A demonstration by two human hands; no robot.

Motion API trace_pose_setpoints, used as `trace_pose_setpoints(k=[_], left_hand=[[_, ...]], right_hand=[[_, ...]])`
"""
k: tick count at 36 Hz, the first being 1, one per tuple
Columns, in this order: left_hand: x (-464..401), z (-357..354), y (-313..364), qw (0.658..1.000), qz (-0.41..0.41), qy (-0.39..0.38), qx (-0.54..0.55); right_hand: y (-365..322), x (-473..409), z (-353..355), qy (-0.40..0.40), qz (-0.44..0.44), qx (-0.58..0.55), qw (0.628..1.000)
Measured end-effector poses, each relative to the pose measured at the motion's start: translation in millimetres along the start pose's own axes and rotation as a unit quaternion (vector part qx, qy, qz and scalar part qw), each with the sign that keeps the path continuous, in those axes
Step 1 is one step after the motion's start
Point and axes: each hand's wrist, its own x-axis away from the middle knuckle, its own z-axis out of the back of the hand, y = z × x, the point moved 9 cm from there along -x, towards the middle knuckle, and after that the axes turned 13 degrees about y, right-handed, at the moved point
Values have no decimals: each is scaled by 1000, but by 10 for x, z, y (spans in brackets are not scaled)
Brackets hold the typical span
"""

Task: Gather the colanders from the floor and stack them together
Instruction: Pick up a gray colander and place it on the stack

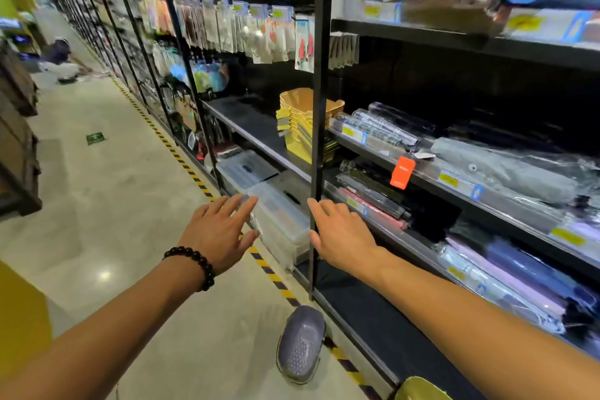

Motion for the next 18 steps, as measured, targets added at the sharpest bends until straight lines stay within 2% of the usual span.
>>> trace_pose_setpoints(k=[9, 18], left_hand=[[-436, -450, -263, 999, -32, -15, 34], [-1130, -994, -231, 995, -76, -33, 64]], right_hand=[[-46, -489, -282, -8, -22, -3, 1000], [332, -996, -829, -19, -64, -15, 998]])
